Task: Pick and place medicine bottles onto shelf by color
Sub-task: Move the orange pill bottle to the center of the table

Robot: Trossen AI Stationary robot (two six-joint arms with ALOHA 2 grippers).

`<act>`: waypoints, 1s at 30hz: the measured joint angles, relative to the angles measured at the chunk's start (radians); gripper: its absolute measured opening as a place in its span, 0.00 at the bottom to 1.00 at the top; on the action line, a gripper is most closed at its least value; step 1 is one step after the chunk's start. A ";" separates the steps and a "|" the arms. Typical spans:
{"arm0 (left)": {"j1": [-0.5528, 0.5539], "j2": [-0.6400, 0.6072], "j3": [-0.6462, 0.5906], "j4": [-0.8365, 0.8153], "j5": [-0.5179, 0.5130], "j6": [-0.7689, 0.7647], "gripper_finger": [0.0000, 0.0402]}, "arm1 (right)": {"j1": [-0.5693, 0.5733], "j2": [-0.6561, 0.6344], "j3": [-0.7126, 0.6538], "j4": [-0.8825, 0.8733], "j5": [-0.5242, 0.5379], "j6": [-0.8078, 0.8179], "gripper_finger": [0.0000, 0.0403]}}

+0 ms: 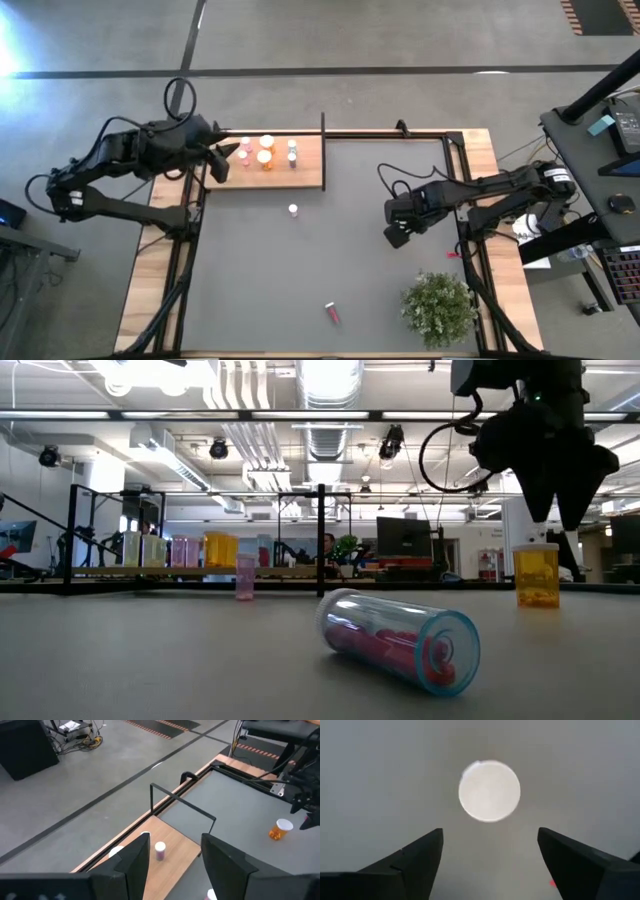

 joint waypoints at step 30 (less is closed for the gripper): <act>0.000 -0.030 -0.006 0.000 -0.002 0.004 0.40 | -0.050 0.214 -0.022 0.129 0.026 -0.134 0.70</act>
